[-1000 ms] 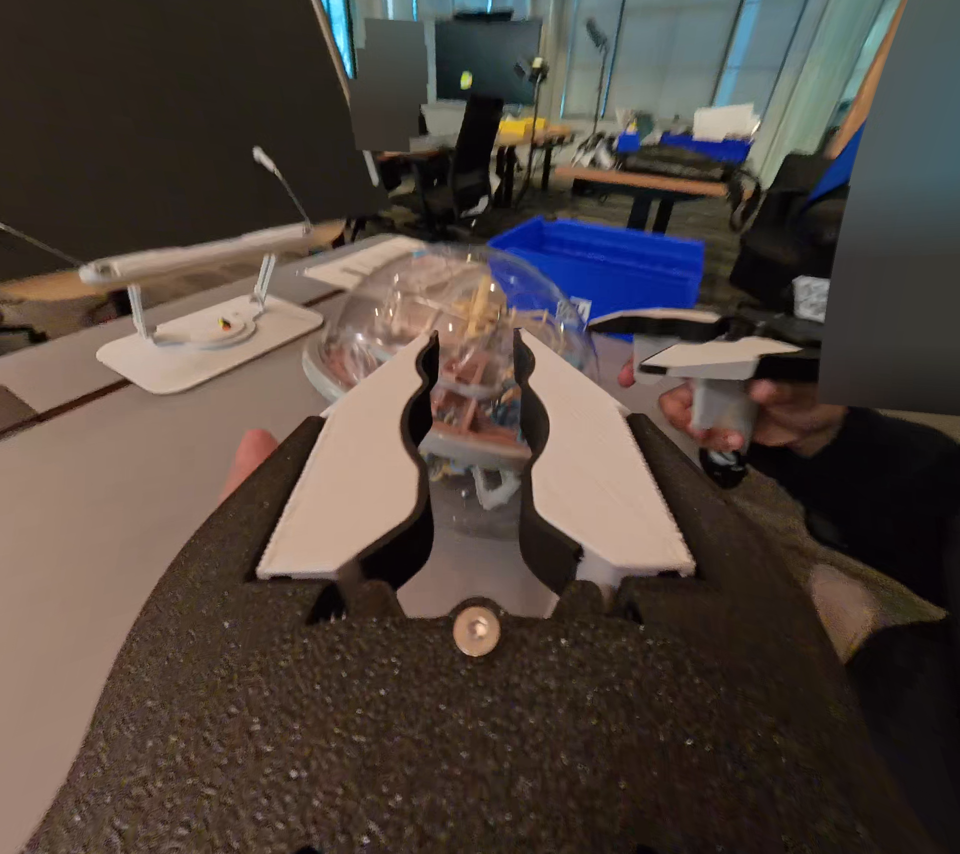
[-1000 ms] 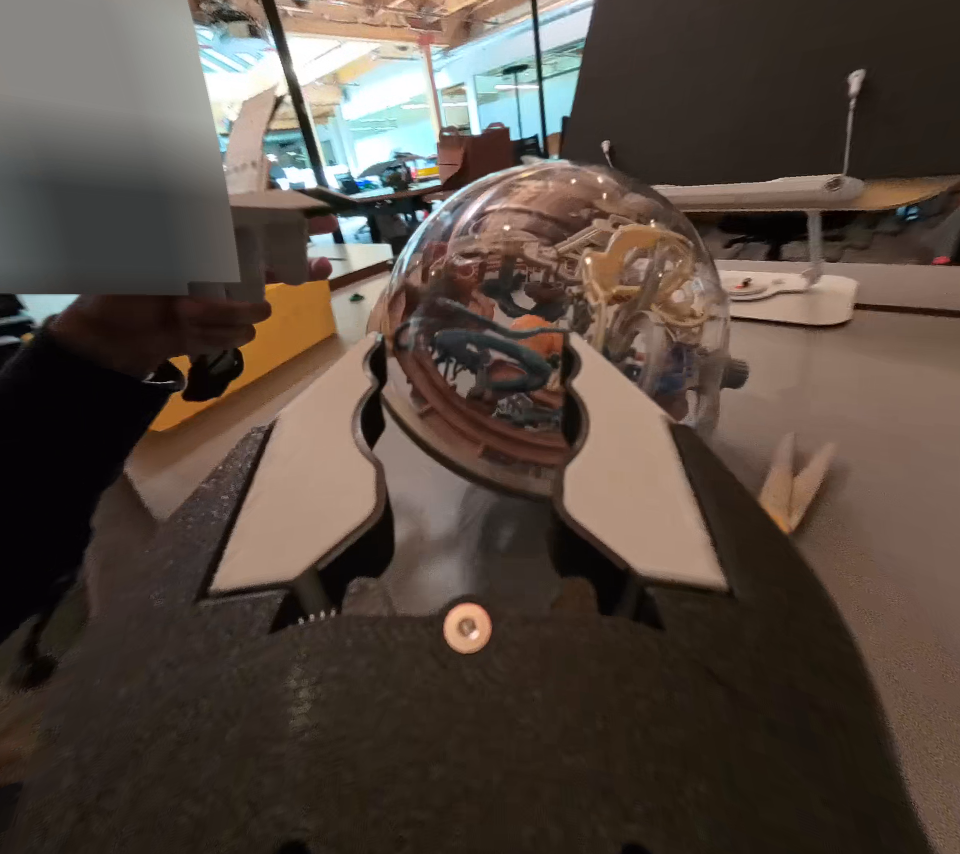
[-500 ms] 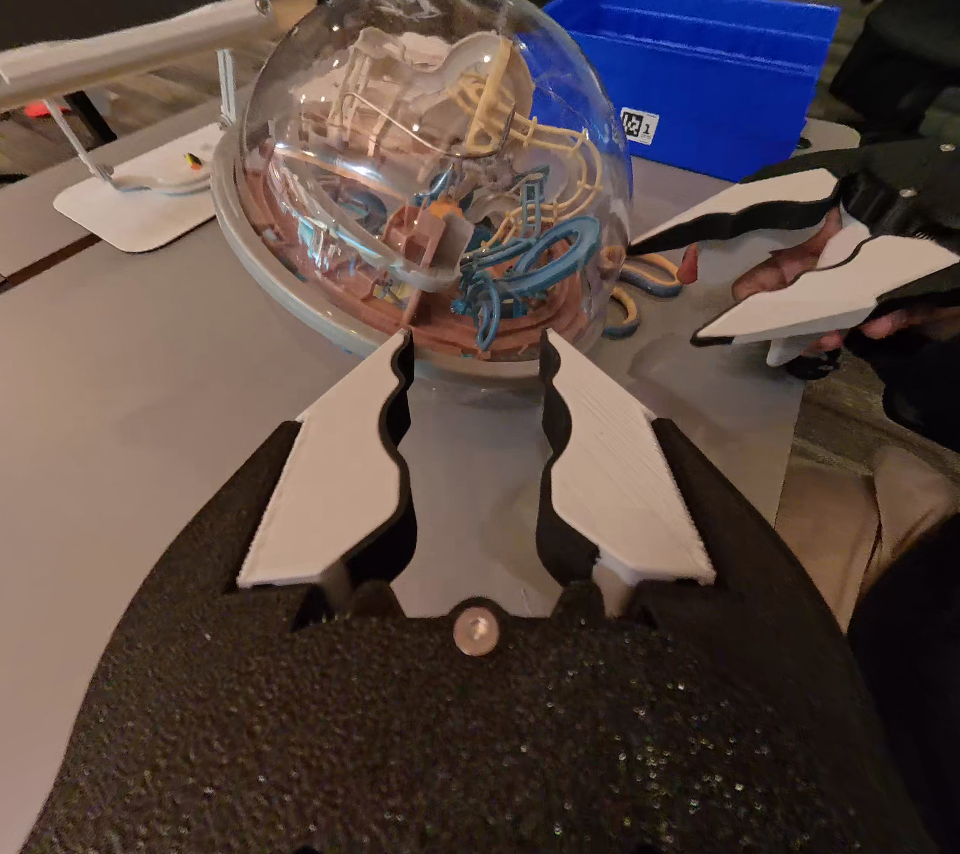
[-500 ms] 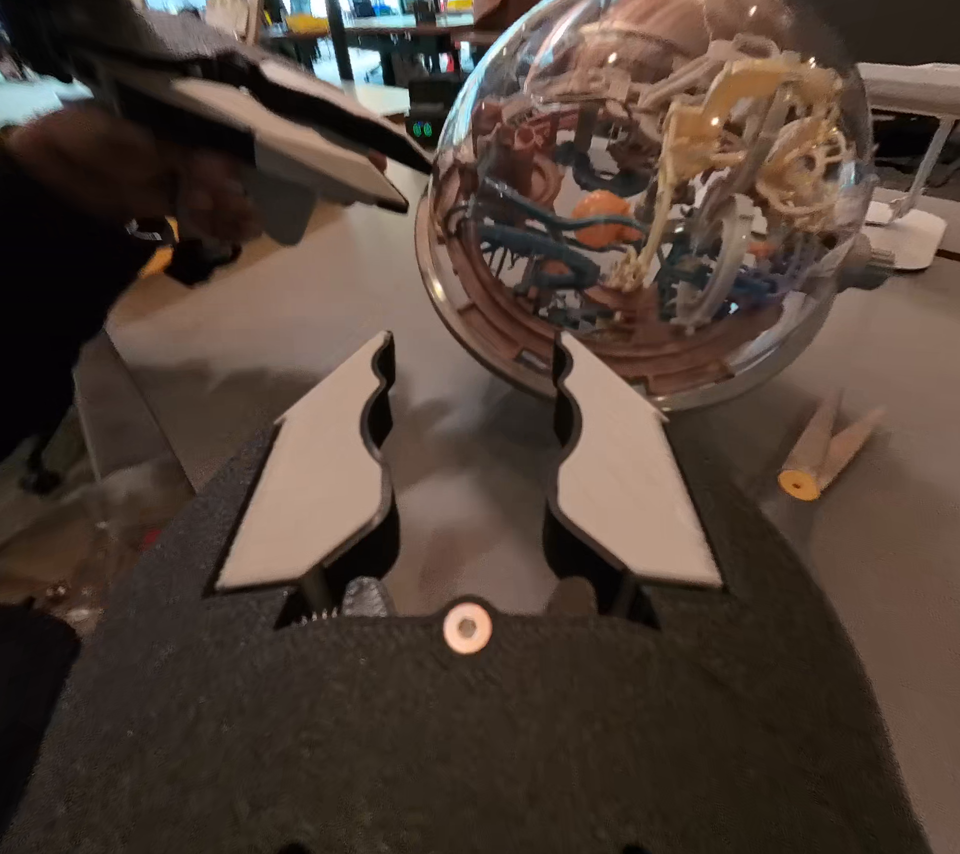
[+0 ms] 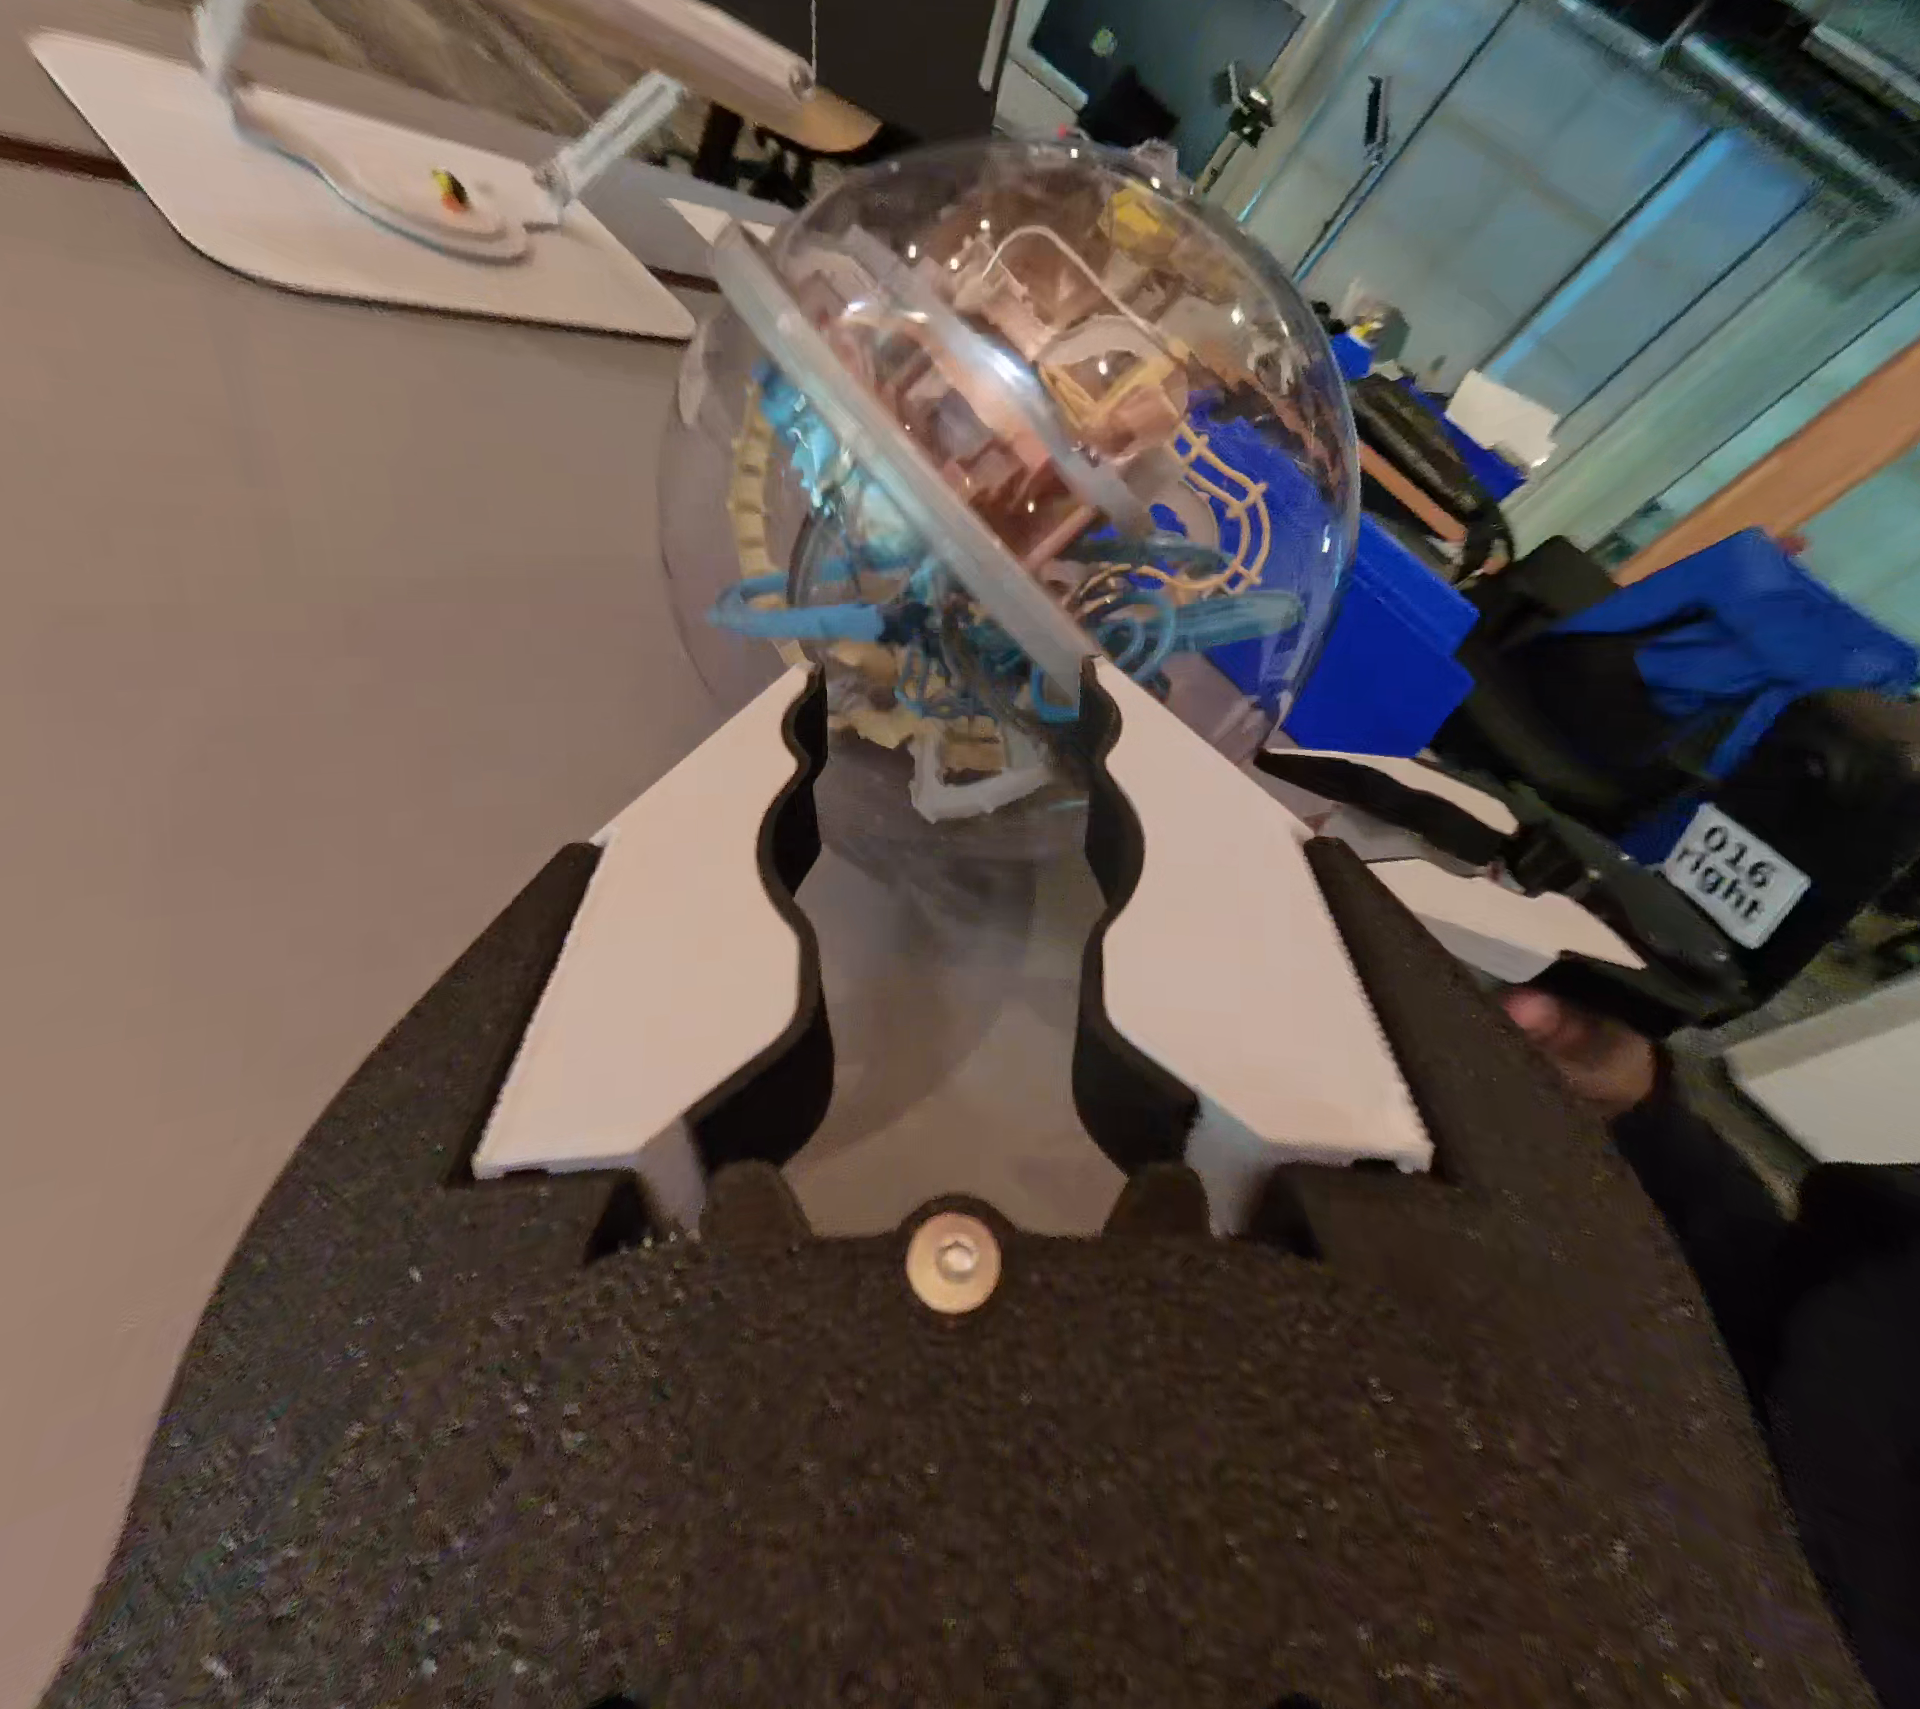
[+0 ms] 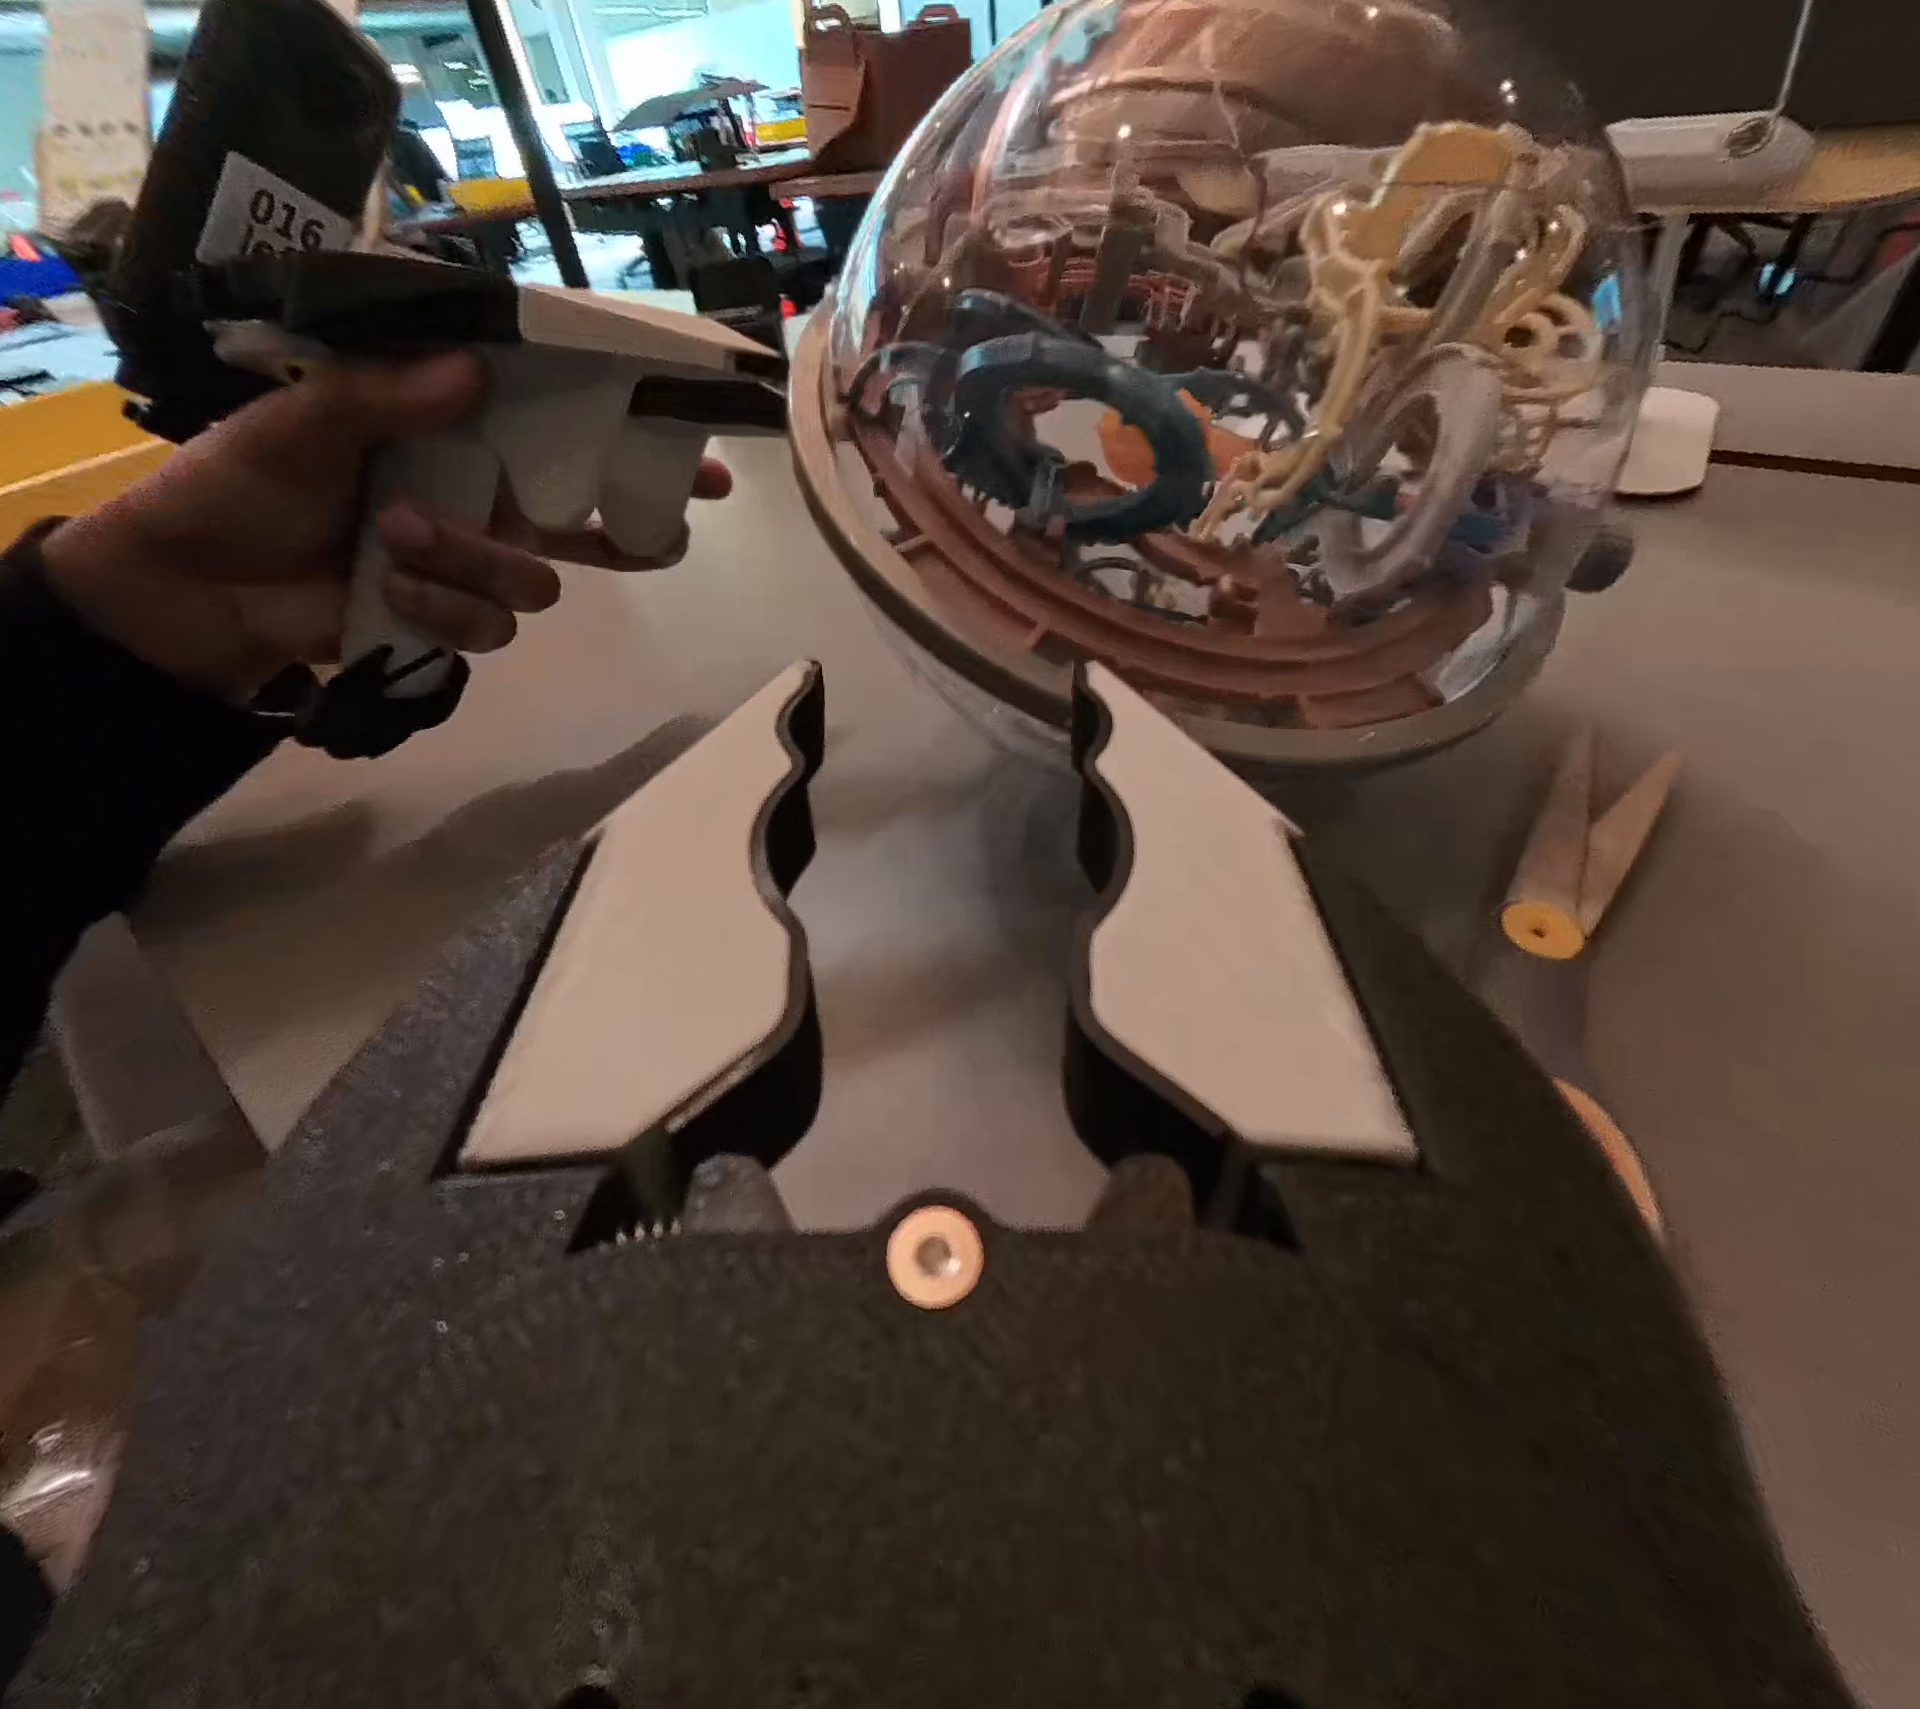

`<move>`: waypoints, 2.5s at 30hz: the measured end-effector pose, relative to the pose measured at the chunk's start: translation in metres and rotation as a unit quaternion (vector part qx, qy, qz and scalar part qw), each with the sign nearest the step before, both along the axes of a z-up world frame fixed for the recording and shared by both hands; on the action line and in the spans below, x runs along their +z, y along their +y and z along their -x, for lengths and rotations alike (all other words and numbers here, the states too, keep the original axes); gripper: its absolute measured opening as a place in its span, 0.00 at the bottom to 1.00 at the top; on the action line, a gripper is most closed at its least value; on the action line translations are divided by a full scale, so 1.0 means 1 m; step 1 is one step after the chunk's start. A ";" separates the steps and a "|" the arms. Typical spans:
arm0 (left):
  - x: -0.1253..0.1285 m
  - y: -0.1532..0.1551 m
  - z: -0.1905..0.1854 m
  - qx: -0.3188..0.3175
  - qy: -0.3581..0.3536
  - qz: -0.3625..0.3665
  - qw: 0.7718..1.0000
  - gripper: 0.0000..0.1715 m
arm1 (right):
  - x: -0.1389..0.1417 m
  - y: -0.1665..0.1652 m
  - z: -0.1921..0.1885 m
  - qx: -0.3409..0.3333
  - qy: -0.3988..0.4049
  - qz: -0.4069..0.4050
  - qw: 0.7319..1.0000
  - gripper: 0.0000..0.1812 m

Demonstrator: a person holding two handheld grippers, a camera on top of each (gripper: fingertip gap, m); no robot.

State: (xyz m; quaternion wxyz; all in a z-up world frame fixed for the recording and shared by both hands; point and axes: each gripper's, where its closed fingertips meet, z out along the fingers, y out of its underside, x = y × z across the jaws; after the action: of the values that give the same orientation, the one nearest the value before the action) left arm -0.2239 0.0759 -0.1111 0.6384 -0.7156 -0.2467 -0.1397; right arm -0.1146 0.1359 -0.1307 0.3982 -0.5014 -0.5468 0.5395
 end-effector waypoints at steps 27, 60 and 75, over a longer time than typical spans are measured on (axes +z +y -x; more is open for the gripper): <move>-0.009 0.016 -0.013 -0.034 -0.010 -0.010 0.999 0.26 | 0.051 0.059 0.052 -0.114 0.062 -0.356 0.925 0.05; 0.030 -0.004 -0.056 -0.148 0.018 -0.092 0.985 0.40 | 0.045 0.009 -0.059 -0.045 0.101 -0.031 0.993 0.40; 0.030 -0.002 -0.060 -0.138 0.056 -0.089 0.985 0.41 | 0.045 0.017 -0.057 -0.042 0.102 -0.026 0.994 0.39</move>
State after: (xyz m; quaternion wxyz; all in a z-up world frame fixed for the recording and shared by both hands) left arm -0.1640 0.0740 -0.0812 0.6870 -0.6898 -0.0956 -0.2077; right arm -0.0577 0.1525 -0.0860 0.4875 -0.4556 -0.4954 0.5562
